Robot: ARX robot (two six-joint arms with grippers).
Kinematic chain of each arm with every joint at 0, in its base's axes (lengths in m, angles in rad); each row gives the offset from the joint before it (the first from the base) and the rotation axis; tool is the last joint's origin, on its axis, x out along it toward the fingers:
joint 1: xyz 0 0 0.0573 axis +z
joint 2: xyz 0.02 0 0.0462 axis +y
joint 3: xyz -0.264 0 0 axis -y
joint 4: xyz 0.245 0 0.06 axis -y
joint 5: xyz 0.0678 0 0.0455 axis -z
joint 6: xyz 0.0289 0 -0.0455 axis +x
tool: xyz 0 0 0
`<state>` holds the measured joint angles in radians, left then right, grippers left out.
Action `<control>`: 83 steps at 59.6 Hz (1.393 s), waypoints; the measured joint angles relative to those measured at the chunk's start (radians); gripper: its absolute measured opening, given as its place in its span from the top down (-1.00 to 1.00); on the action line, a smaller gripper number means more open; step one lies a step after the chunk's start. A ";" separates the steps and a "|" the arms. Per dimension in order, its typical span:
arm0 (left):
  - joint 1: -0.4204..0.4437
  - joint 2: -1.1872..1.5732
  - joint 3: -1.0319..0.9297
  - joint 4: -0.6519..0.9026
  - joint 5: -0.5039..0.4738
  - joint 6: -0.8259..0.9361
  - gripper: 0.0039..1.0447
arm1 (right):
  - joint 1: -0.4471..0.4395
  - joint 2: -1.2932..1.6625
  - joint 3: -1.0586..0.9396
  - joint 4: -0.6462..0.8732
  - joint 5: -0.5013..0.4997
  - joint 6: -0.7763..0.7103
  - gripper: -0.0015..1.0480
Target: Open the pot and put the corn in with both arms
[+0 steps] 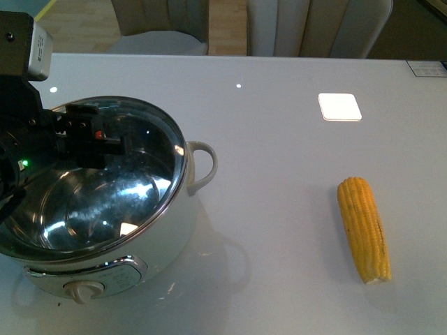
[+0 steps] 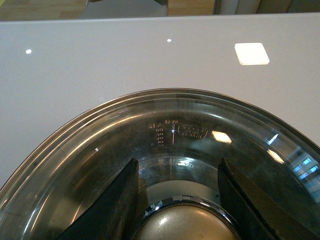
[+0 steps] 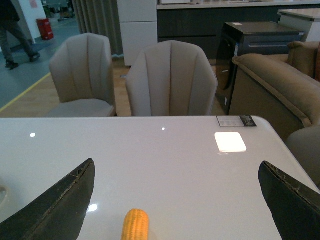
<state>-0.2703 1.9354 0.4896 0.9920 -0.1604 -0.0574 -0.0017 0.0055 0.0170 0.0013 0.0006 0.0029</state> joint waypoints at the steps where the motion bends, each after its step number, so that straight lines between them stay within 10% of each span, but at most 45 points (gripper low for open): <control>1: 0.002 -0.008 0.000 -0.009 0.000 0.000 0.21 | 0.000 0.000 0.000 0.000 0.000 0.000 -0.83; 33: 0.151 -0.329 0.074 -0.195 0.075 -0.001 0.21 | 0.000 0.000 0.000 0.000 0.000 0.000 -0.83; 62: 0.822 -0.132 0.059 0.038 0.328 0.125 0.21 | 0.000 0.000 0.000 0.000 0.000 0.000 -0.83; 83: 0.958 0.274 0.059 0.292 0.374 0.184 0.21 | 0.000 0.000 0.000 0.000 0.000 0.000 -0.83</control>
<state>0.6876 2.2093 0.5484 1.2842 0.2138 0.1268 -0.0017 0.0055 0.0170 0.0013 0.0006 0.0032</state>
